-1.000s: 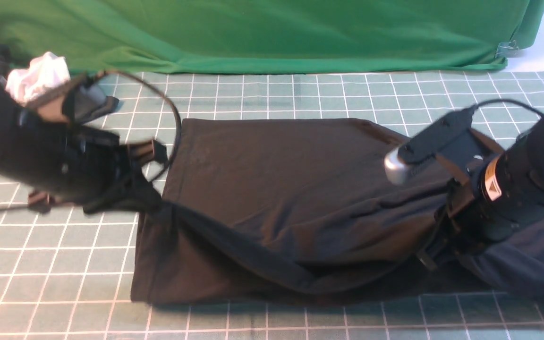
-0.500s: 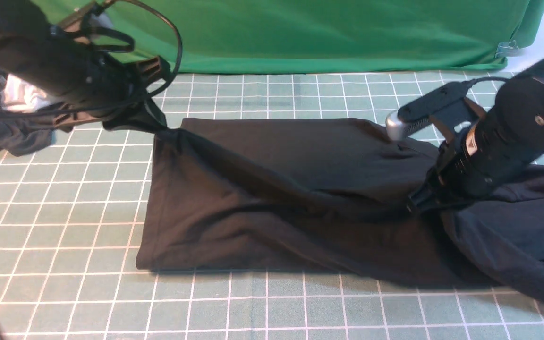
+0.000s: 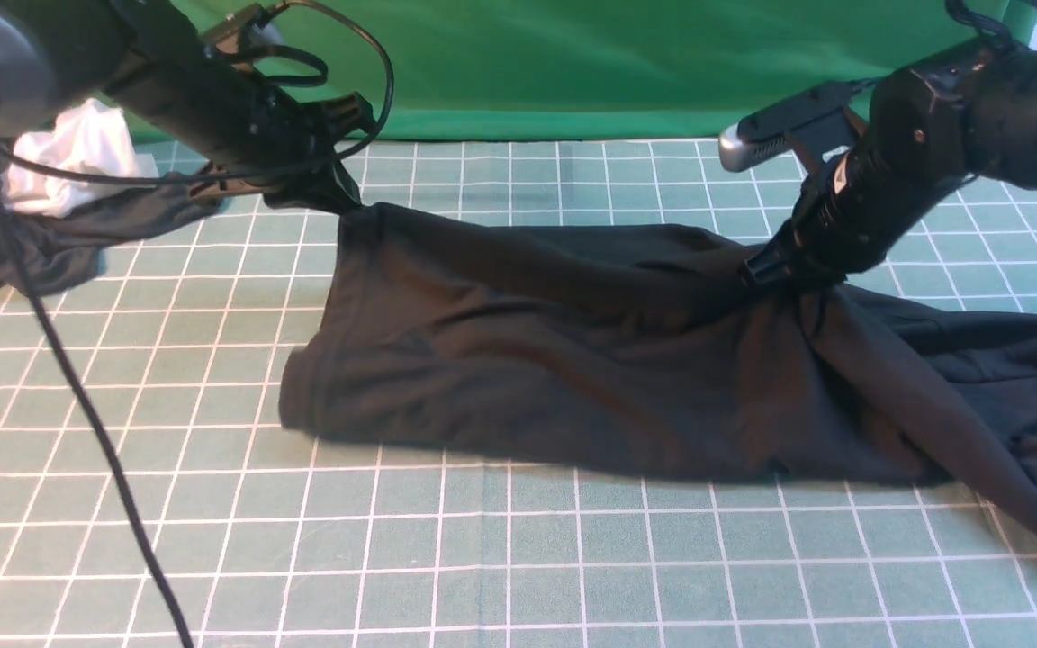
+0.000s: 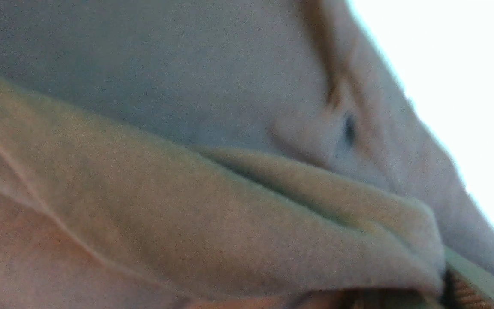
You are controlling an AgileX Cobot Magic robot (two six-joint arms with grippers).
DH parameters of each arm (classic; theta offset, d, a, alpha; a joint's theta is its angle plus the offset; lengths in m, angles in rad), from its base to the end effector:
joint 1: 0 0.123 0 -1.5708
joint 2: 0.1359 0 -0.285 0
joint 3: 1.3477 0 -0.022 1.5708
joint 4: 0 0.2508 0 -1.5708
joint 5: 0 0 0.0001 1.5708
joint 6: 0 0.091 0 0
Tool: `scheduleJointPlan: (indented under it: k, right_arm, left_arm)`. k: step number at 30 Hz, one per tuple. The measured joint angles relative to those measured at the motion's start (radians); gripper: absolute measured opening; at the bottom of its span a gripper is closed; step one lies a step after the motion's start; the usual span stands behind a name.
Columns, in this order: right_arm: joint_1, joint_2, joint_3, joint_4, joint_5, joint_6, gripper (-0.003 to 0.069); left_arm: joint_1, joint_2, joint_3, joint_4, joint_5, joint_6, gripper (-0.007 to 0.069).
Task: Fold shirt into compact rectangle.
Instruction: 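Fold the black garment in half by bringing its near edge over to the far edge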
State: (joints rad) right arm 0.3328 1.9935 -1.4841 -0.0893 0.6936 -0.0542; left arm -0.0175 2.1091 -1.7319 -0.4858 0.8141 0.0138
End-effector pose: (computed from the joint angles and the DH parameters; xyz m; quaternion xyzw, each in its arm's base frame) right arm 0.4070 0.1352 0.2004 -0.2137 0.9499 -0.0039 0.2281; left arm 0.4670 -0.0391 0.2210 -0.1054 0.9461 -0.2087 0.2241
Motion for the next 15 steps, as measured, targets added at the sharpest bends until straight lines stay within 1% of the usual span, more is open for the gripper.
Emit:
scheduleJointPlan:
  k: [4,7,11,15]
  right_arm:
    - [-0.011,0.054,-0.042,-0.001,-0.042,-0.006,0.0074]
    - [-0.013,0.085,-0.052,-0.001,-0.094,-0.006,0.0130]
    - [-0.013,0.096,-0.053,-0.001,-0.129,-0.006,0.0185]
    - [-0.013,0.096,-0.054,-0.001,-0.162,-0.007,0.0209]
  left_arm:
    - [0.012,0.054,-0.038,-0.005,-0.020,-0.014,0.0014]
    - [0.018,0.088,-0.048,-0.006,-0.050,-0.014,0.0014]
    - [0.018,0.101,-0.049,-0.003,-0.090,-0.014,0.0014]
    - [0.025,0.101,-0.049,-0.002,-0.119,-0.040,0.0014]
